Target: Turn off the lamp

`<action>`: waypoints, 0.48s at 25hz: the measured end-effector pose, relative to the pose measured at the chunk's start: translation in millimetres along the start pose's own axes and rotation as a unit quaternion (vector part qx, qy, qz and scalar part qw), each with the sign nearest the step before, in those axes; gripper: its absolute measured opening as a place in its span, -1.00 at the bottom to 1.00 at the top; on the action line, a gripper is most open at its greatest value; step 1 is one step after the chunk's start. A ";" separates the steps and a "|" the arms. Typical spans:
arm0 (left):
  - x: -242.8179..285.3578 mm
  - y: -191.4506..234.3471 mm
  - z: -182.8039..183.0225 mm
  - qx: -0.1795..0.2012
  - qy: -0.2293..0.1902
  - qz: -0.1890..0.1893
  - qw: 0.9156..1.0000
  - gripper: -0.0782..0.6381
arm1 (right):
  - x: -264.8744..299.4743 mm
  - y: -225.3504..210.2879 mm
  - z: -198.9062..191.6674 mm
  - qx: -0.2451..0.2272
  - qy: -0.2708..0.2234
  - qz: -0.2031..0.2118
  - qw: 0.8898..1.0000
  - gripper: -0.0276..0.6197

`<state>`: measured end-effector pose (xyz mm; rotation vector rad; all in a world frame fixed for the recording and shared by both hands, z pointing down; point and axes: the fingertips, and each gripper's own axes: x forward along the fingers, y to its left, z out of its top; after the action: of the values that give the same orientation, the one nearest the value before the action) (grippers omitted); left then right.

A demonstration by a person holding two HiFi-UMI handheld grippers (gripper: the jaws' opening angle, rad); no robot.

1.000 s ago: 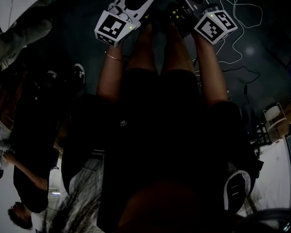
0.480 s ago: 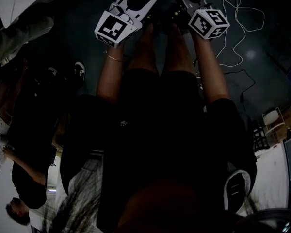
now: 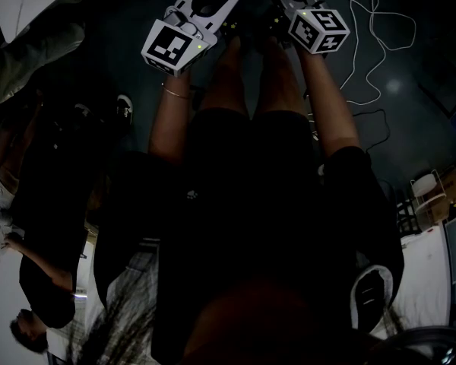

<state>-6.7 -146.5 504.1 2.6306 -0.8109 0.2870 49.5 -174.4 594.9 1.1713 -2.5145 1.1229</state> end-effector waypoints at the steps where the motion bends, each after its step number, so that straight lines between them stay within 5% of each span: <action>1: -1.3 1.3 -0.3 0.000 0.000 0.003 1.000 -0.76 | 1.9 -0.8 -2.4 -0.003 0.002 0.000 1.000 -0.72; 12: -8.8 8.2 -1.6 -0.009 -0.002 0.020 1.000 -0.76 | 17.0 -8.2 -13.8 -0.033 0.022 -0.002 0.999 -0.72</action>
<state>-18.7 -147.8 505.3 2.6011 -0.8627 0.2841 41.4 -178.6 616.5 1.1227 -2.4938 1.0445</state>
